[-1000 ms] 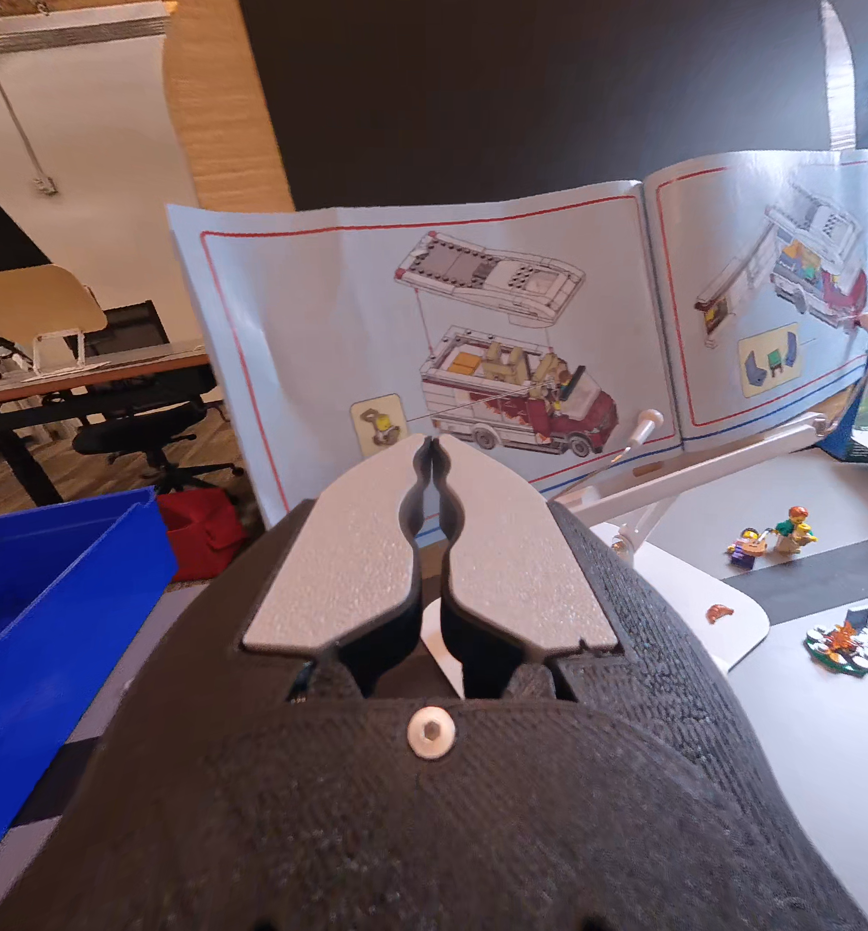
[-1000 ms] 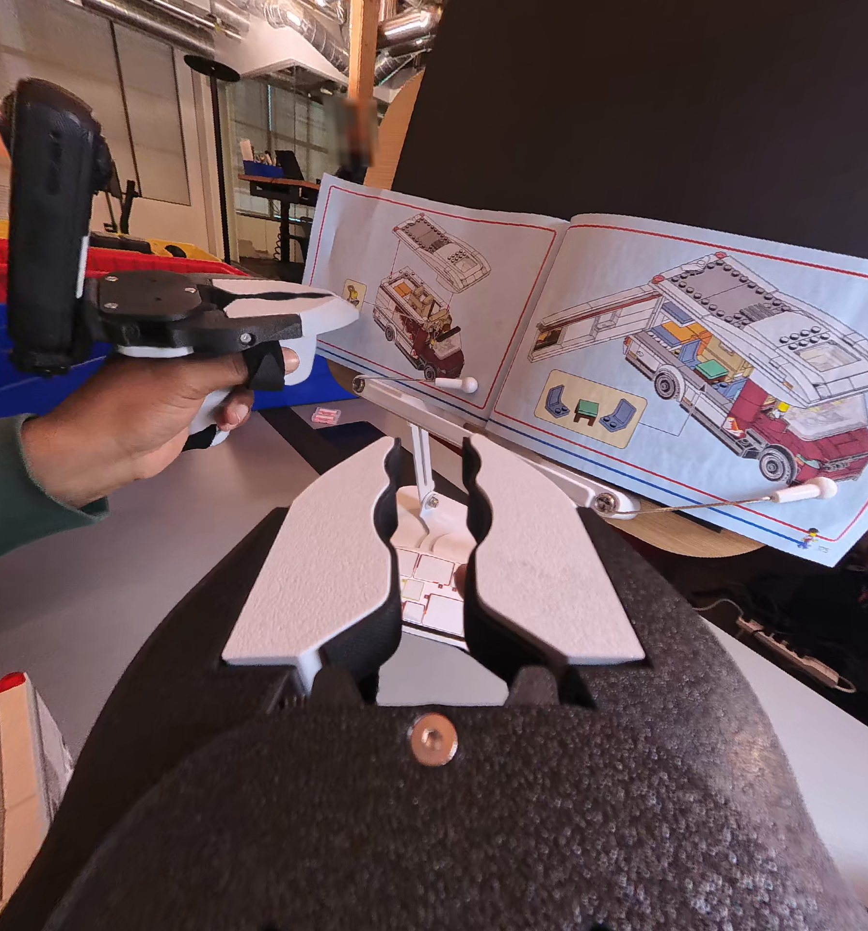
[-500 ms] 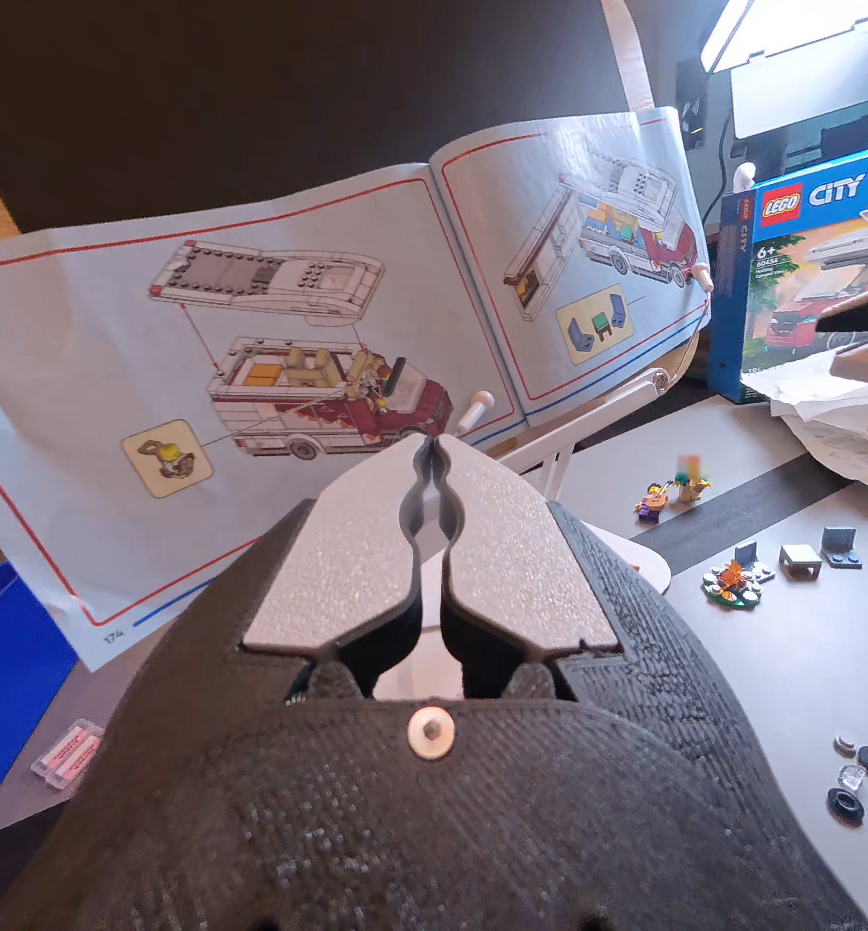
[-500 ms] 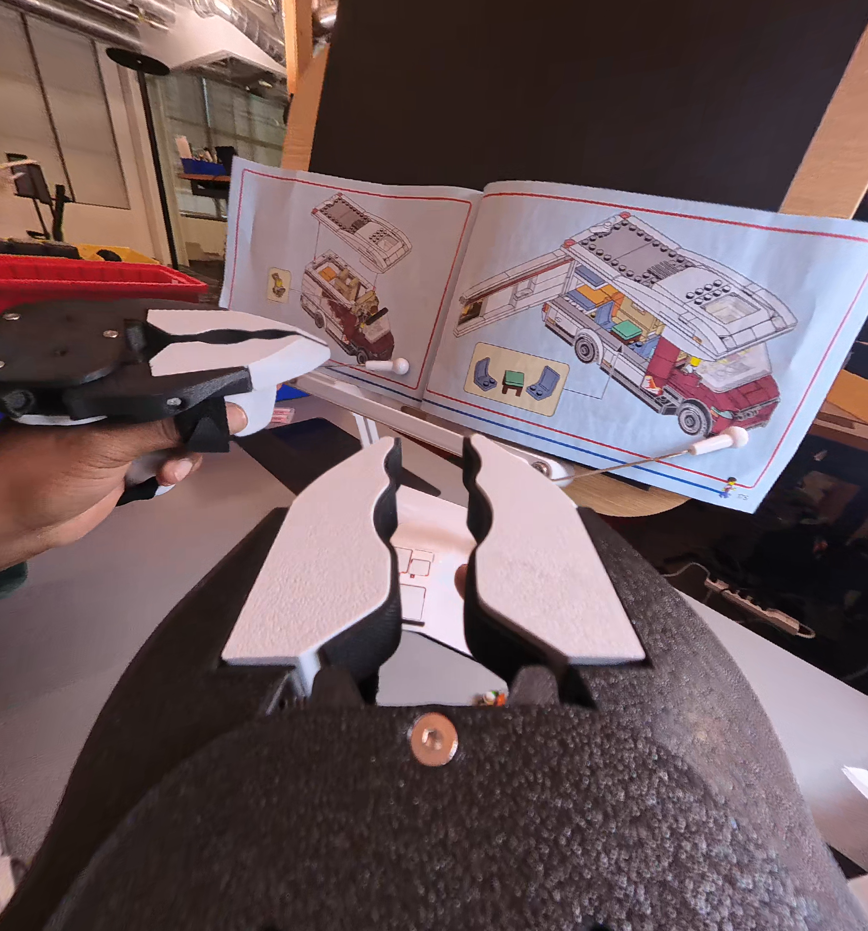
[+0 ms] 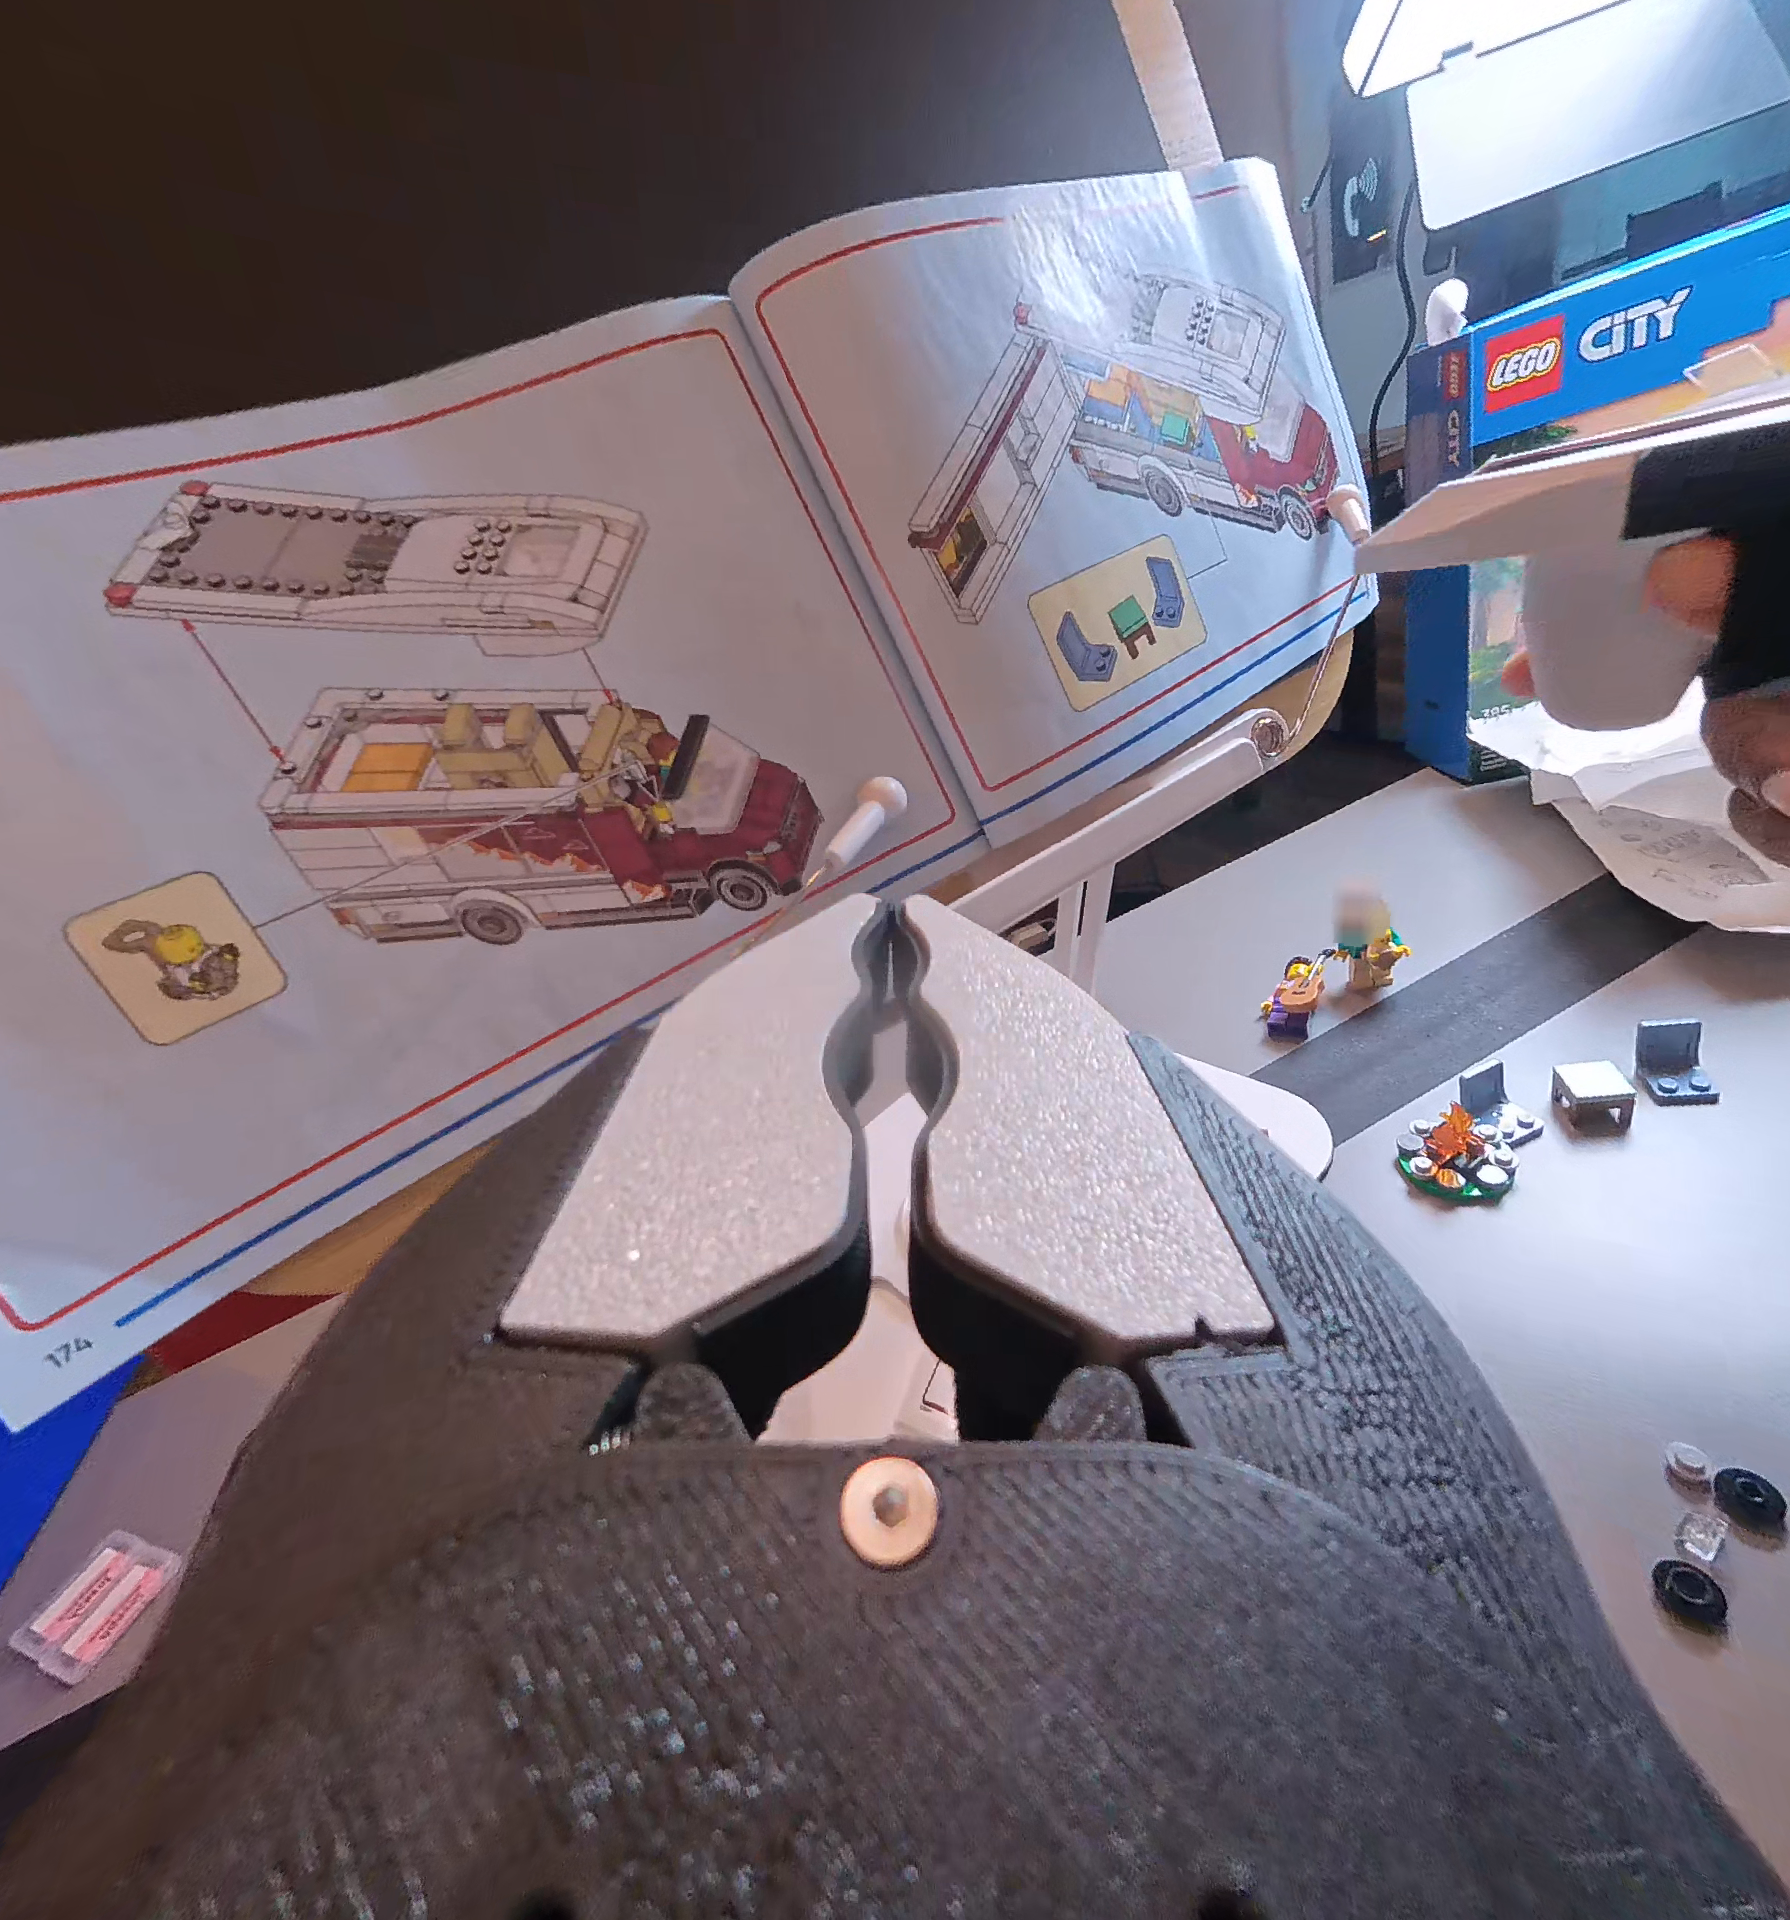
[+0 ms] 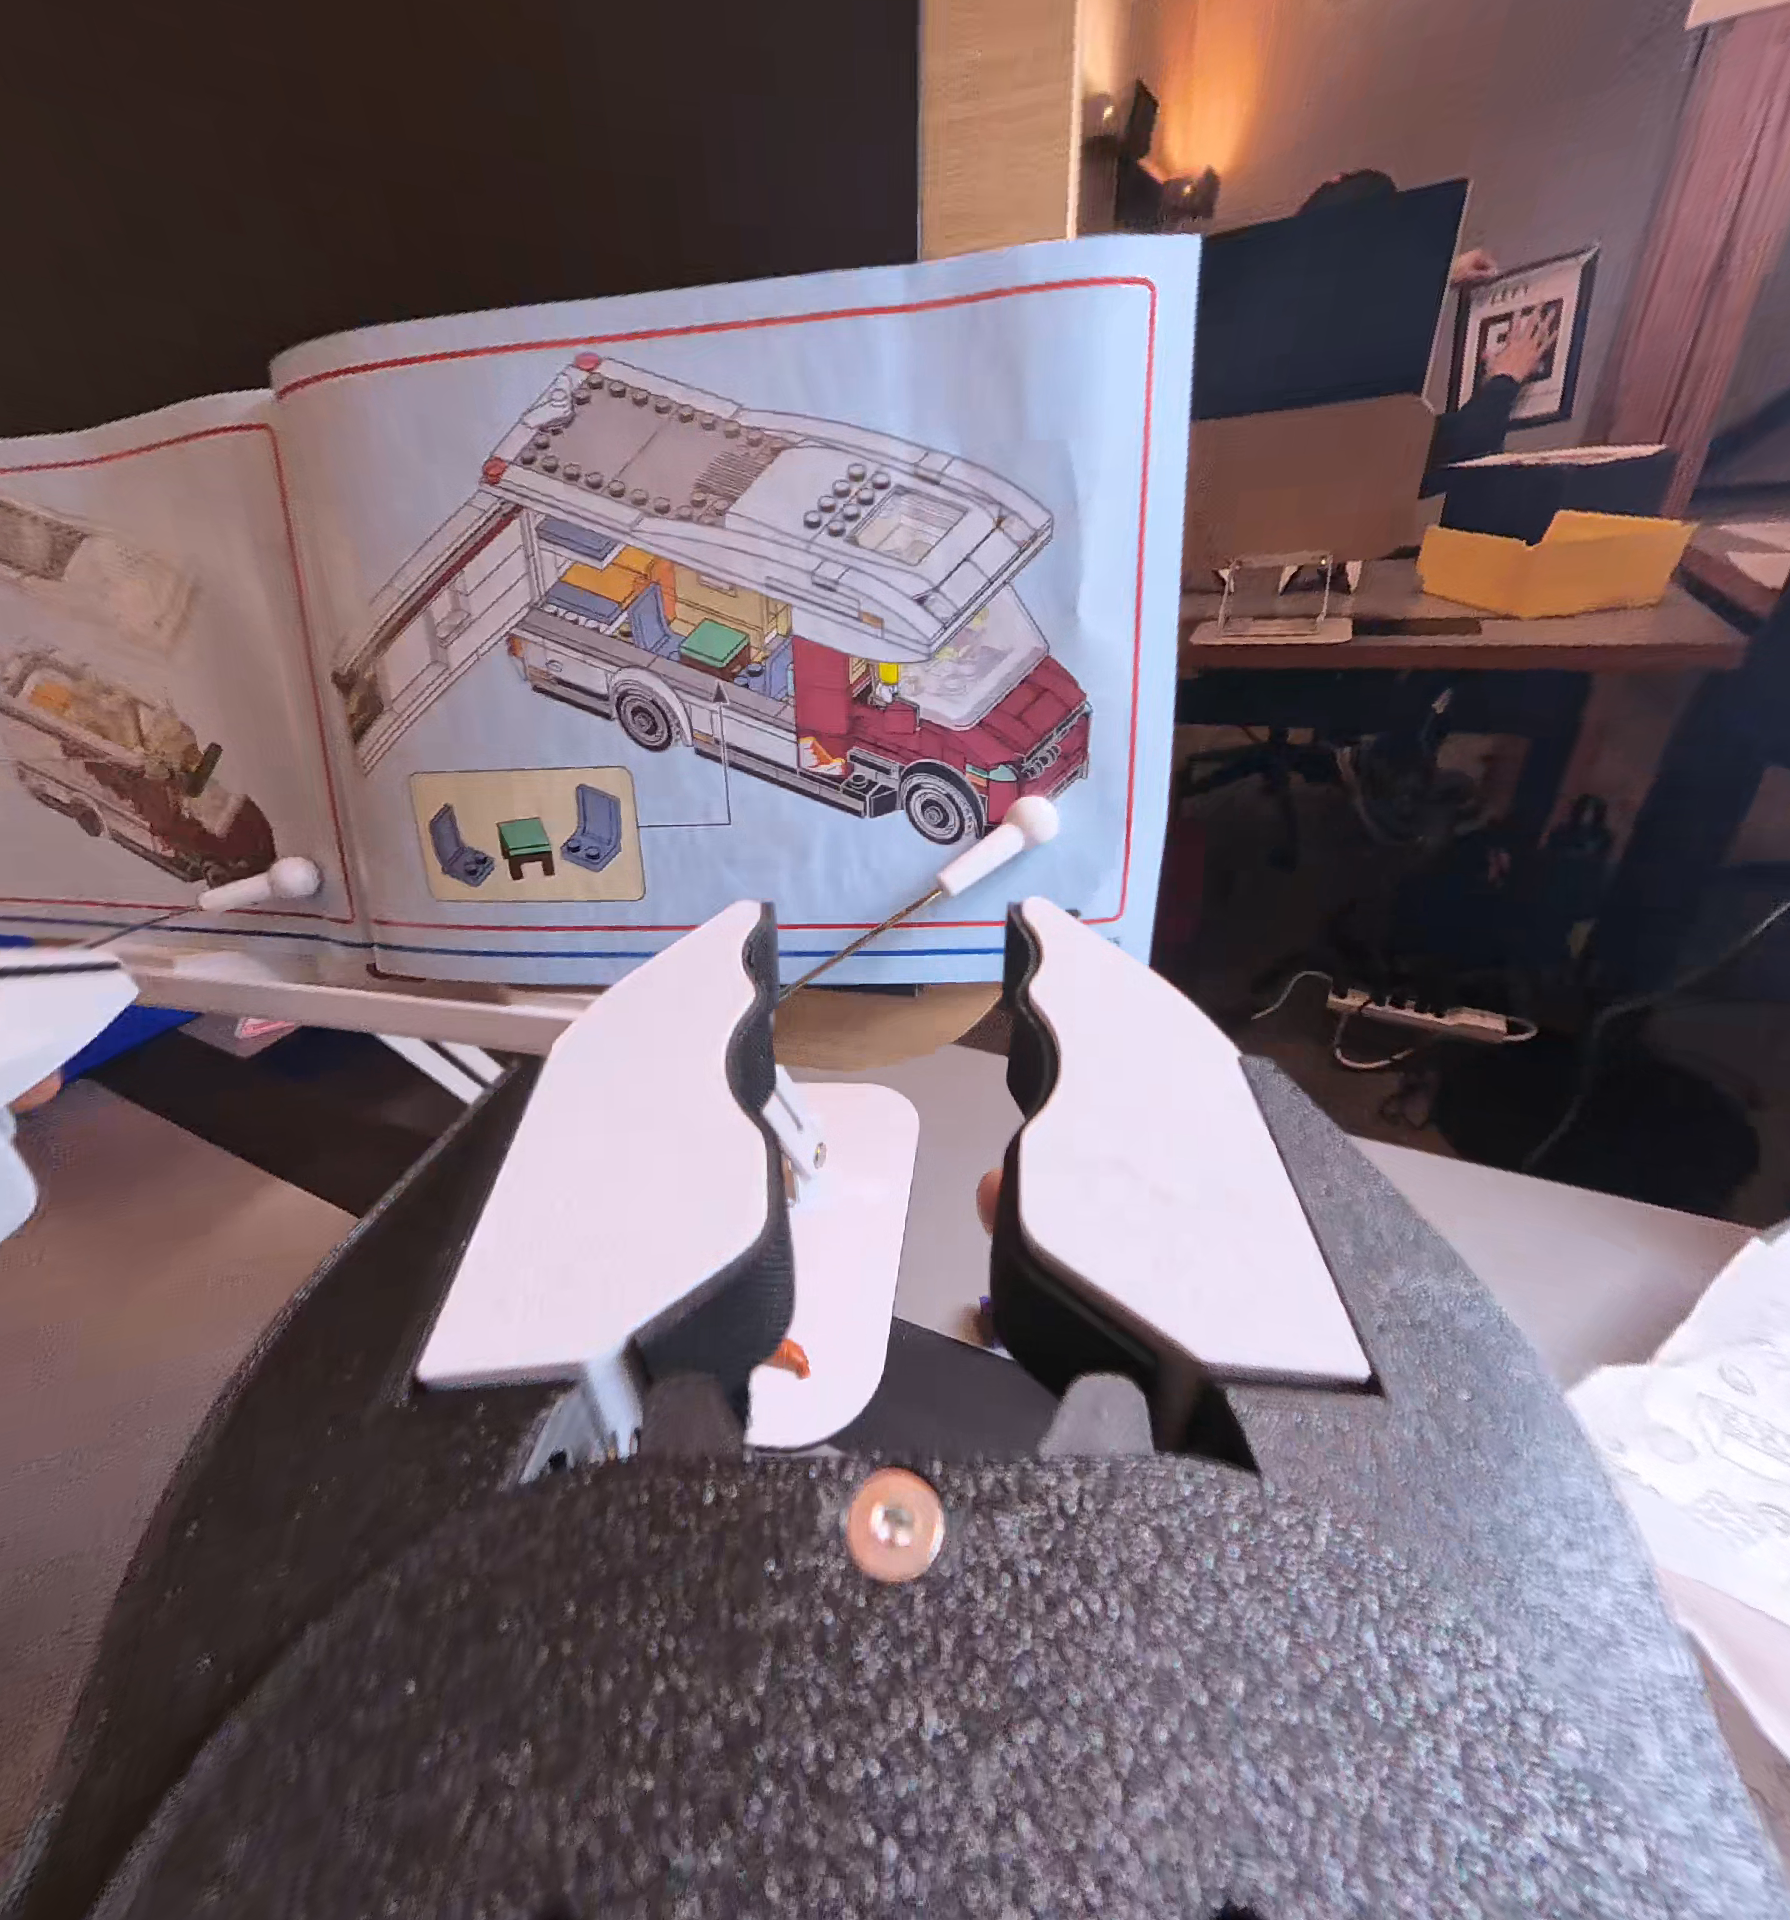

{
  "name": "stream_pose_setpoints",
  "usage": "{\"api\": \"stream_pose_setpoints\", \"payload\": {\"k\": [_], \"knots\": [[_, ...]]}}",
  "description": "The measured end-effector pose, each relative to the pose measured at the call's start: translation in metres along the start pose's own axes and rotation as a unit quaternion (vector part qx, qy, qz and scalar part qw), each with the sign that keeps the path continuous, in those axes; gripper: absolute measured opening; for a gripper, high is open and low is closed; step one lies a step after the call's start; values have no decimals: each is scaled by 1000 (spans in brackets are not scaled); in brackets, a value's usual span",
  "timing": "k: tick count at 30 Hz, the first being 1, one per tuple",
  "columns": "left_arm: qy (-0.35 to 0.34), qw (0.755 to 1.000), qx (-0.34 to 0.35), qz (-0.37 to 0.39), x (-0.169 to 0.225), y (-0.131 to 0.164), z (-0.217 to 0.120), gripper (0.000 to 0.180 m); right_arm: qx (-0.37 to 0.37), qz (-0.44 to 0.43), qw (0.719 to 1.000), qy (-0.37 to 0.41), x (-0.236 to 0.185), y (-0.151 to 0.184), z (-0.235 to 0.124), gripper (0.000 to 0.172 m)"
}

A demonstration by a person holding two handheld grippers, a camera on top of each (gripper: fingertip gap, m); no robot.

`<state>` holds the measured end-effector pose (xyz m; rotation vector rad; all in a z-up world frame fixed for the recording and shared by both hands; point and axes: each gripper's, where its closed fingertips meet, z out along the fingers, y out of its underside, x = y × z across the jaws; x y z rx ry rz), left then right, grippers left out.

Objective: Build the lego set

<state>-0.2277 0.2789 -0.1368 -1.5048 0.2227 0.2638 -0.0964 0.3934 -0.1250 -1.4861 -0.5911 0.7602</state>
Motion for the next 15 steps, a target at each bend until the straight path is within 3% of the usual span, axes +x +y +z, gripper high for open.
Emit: {"api": "stream_pose_setpoints", "payload": {"k": [2, 5, 15], "knots": [[5, 1000, -4, 1, 3, 4, 1, 0, -5, 8, 1000, 3, 4, 2, 6, 38], [11, 1000, -10, 8, 9, 9, 2, 0, -2, 0, 1000, -1, 7, 4, 9, 18], [21, 1000, -12, 16, 18, 11, 2, 0, 8, -9, 1000, -4, 6, 4, 7, 16]]}}
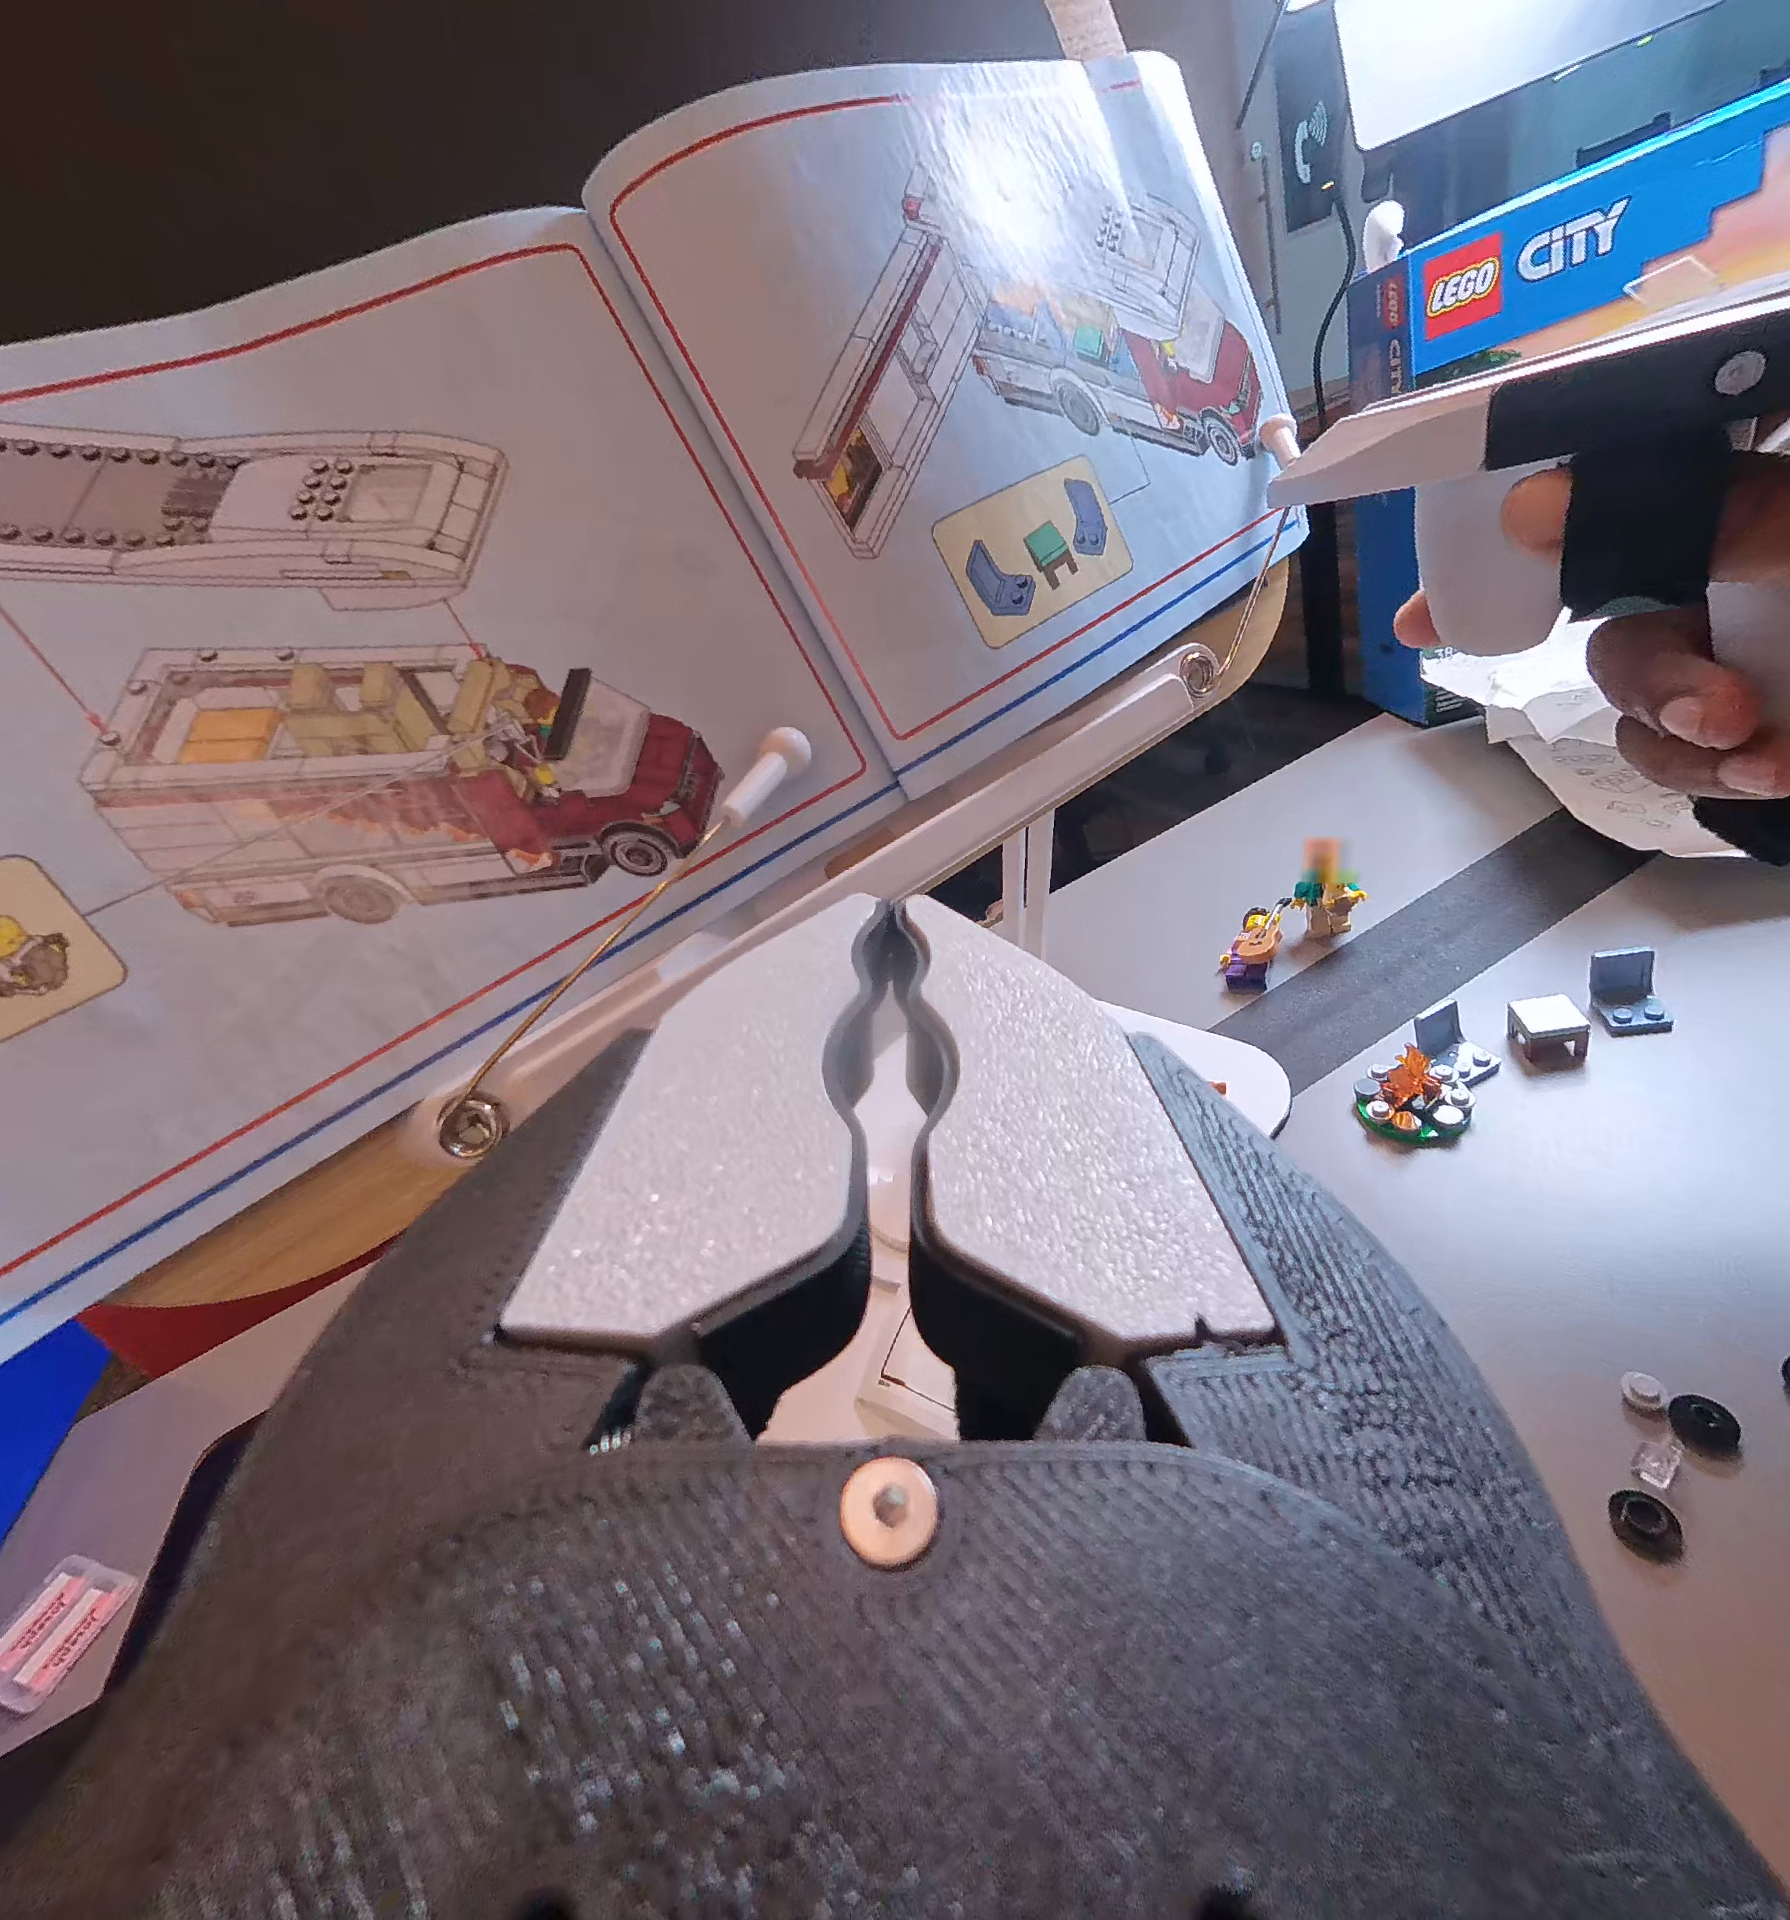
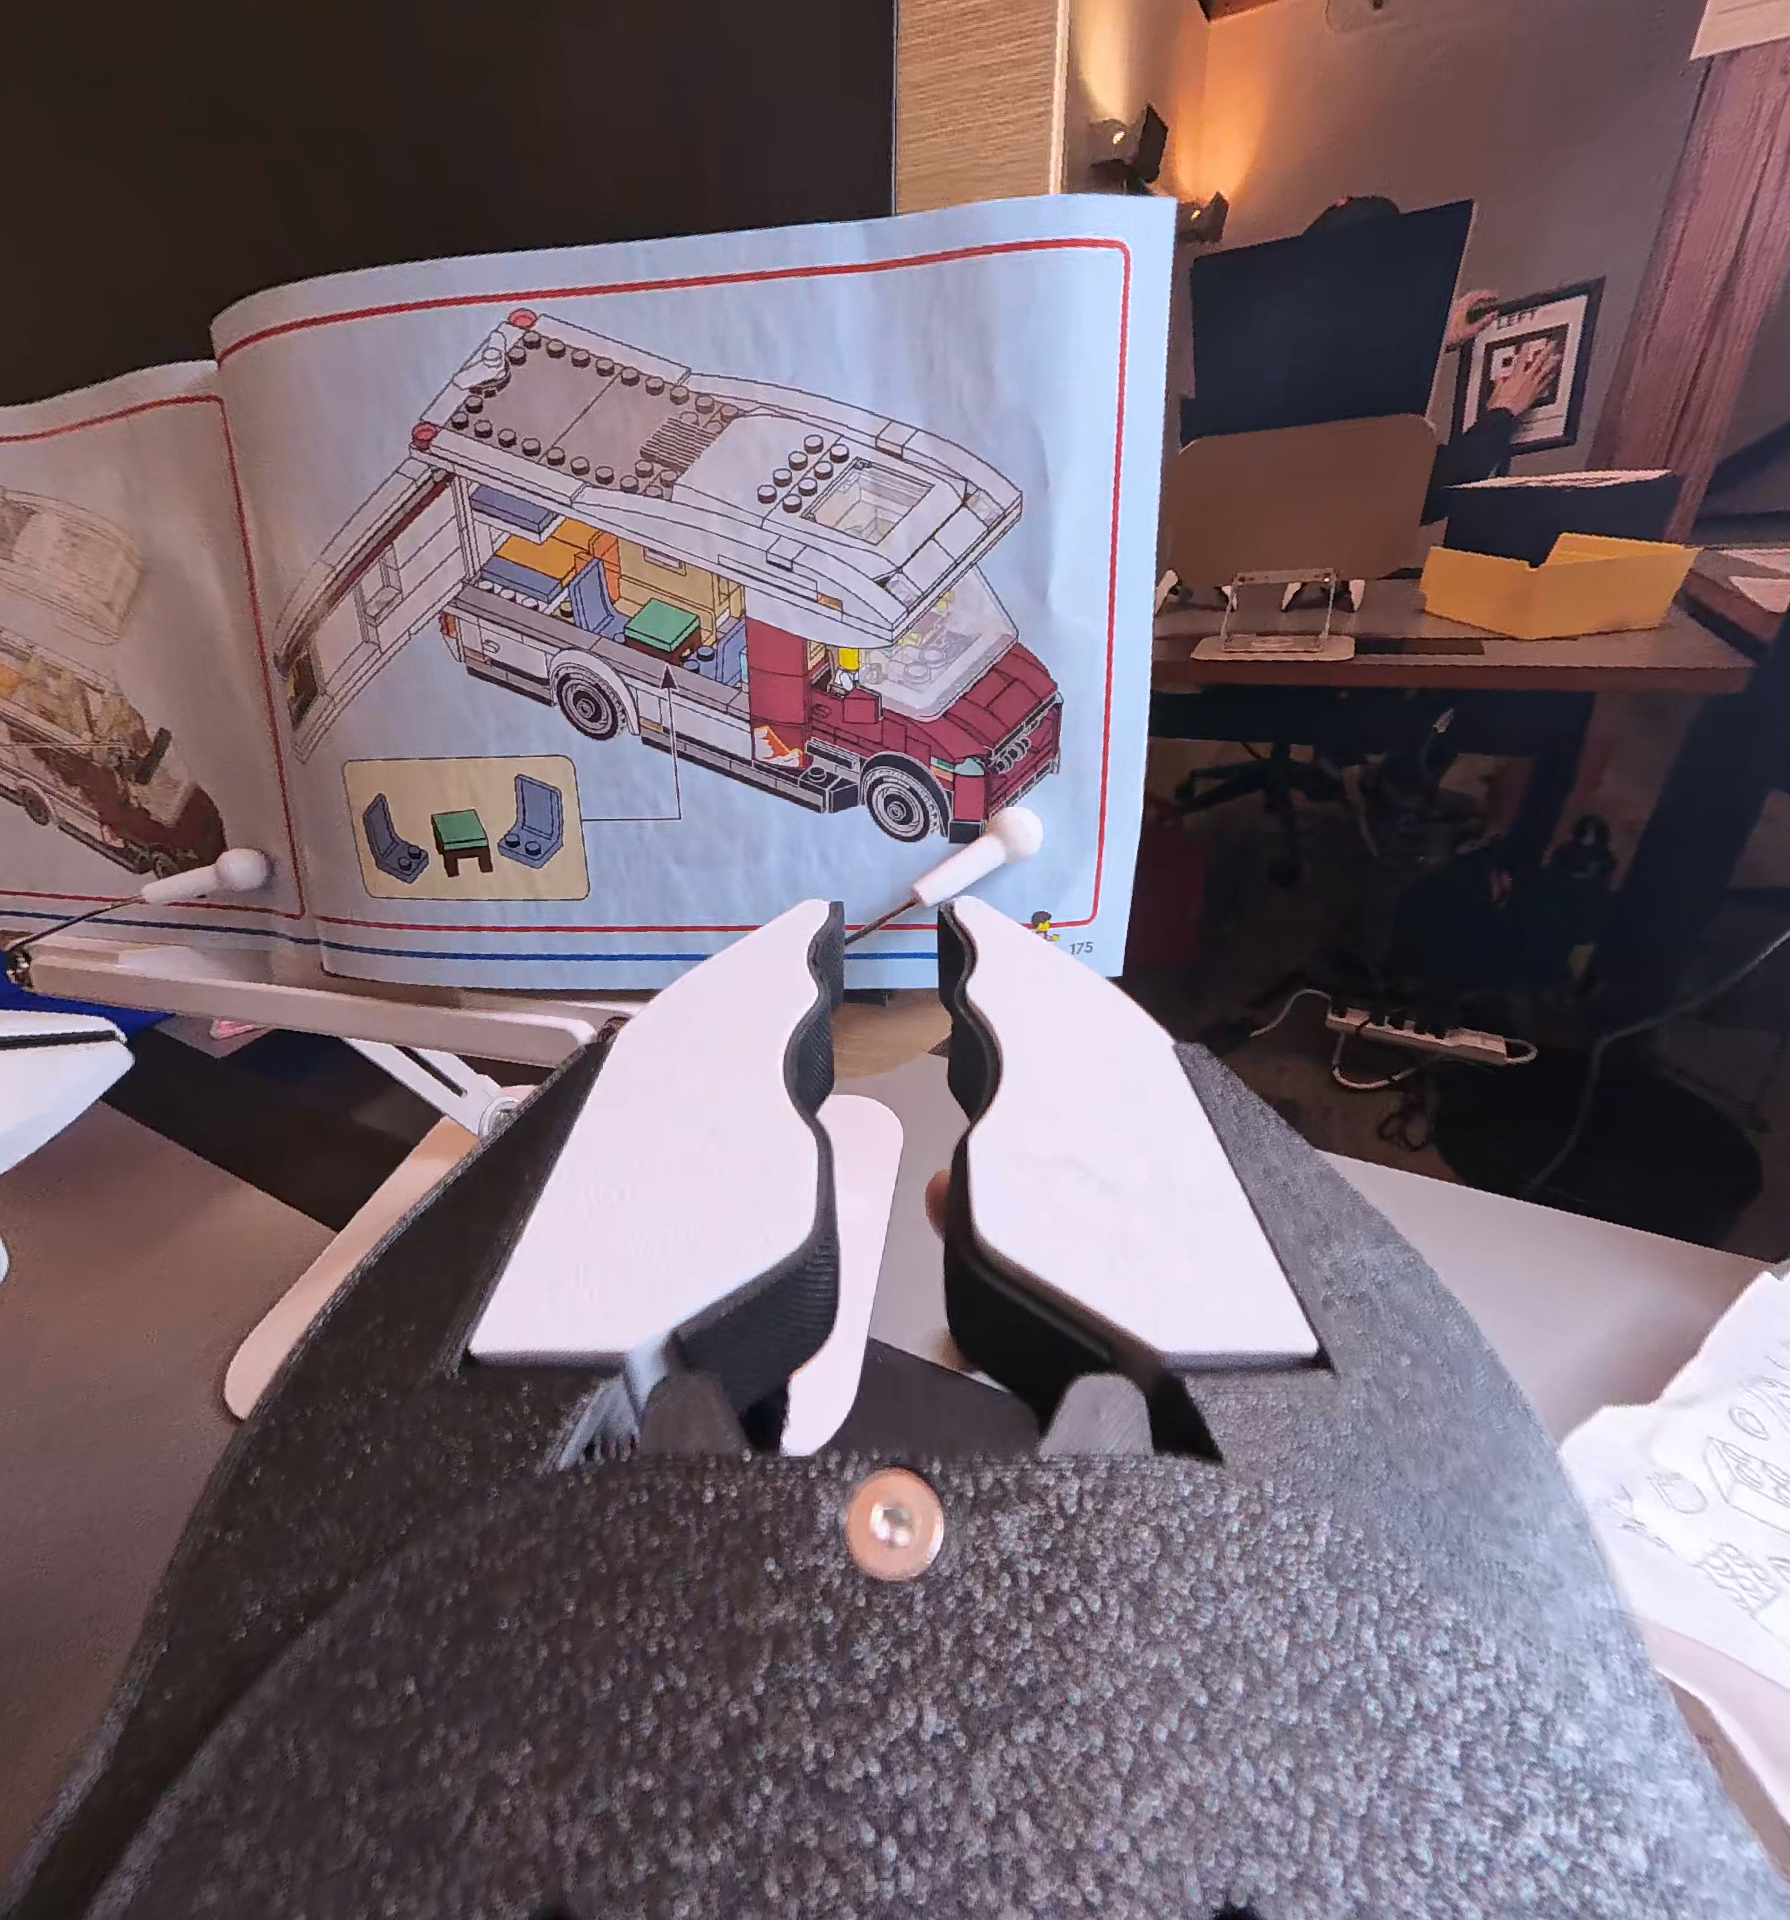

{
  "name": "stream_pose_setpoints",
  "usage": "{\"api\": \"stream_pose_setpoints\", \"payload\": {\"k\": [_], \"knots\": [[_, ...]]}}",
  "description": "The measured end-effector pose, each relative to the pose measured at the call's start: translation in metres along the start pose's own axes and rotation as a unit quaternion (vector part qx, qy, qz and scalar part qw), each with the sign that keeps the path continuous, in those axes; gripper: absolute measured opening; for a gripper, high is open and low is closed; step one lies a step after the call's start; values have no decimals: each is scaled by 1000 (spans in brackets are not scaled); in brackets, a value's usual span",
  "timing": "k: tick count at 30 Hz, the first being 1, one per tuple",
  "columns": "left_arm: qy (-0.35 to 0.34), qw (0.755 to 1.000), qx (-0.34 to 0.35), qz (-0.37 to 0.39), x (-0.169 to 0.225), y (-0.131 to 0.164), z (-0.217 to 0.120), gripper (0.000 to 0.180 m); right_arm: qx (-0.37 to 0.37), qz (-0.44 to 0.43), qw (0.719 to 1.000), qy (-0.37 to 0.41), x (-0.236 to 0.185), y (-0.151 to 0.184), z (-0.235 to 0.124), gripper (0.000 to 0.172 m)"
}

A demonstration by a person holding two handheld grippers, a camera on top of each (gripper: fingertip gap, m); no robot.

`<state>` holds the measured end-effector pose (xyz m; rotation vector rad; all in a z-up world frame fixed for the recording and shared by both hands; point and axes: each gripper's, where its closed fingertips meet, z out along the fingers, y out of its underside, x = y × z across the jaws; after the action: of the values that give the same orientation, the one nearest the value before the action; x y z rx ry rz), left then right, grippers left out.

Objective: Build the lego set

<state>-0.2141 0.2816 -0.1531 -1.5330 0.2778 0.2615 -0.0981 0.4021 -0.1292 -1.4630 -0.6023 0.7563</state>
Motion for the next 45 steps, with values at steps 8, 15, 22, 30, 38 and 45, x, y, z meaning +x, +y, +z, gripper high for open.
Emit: {"api": "stream_pose_setpoints", "payload": {"k": [8, 15, 22, 30, 38, 45], "knots": [[-3, 1000, -10, 1, -3, 10, 0, 0, 4, -13, 1000, 12, -3, -12, -13, 31], [-15, 1000, -1, -17, -12, 6, -4, 0, -6, -34, 999, 8, -16, -7, -14, 32], [72, 997, -8, -42, 2, -13, -16, 16, -2, -83, 990, -111, -57, -27, -41, 27], [300, 949, -71, -68, 53, -29, -124, 50, -143, -166, 906, -363, -122, 35, -174, 55], [432, 883, -180, -40, 116, 72, -220, 94, -197, -253, 889, -327, -131, 101, -272, 50], [415, 875, -236, 81, 151, 106, -216, 92, -248, -274, 876, -310, -187, 127, -308, 35]]}}
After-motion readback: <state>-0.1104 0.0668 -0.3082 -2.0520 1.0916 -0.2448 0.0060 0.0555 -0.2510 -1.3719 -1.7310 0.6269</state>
